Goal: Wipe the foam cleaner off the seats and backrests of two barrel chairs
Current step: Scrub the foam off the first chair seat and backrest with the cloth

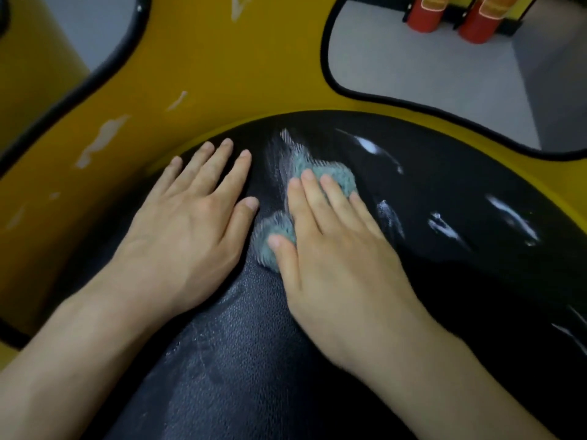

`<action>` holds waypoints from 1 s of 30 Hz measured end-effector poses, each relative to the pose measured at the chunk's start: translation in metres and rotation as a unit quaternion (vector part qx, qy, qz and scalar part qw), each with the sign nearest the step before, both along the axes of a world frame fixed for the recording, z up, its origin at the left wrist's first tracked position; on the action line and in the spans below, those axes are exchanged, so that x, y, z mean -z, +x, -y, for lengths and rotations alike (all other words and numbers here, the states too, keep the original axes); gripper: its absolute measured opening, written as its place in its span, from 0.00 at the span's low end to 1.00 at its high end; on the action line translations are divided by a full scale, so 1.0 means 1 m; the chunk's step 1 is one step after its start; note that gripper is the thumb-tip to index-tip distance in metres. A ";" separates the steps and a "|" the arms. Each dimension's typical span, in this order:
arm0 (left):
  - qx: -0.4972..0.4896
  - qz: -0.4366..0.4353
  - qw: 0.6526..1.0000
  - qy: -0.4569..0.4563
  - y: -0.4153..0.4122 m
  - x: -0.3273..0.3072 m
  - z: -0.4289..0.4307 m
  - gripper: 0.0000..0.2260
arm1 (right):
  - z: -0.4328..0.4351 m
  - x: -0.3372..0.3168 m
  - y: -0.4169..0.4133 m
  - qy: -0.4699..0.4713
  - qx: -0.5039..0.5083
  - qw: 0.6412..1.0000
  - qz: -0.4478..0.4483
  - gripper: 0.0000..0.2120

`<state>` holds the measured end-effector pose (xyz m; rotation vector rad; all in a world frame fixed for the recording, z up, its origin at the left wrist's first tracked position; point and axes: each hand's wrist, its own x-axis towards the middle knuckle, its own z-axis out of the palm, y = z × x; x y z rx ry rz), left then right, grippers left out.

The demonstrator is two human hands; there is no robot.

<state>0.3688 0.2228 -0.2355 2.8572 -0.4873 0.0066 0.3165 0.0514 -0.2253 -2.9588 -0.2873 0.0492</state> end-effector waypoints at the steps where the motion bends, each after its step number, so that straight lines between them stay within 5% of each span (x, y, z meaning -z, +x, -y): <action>1: 0.000 0.000 1.000 -0.001 0.000 0.000 0.000 0.36 | 0.000 0.002 -0.011 0.001 0.004 1.000 0.012 0.31; 9: 0.002 0.010 1.000 -0.001 0.000 0.001 0.000 0.35 | -0.004 -0.006 0.040 -0.015 -0.002 0.999 -0.048 0.31; 18: -0.004 0.003 1.000 0.000 -0.001 -0.001 0.002 0.34 | 0.007 0.002 -0.019 -0.009 -0.023 1.000 0.011 0.32; 26: -0.003 0.008 1.000 0.000 -0.001 0.002 0.001 0.32 | -0.007 -0.009 0.063 -0.031 -0.007 0.998 -0.045 0.30; 30: 0.000 0.004 1.000 -0.002 -0.001 0.001 0.000 0.33 | -0.003 -0.001 0.023 -0.028 -0.007 1.000 -0.009 0.33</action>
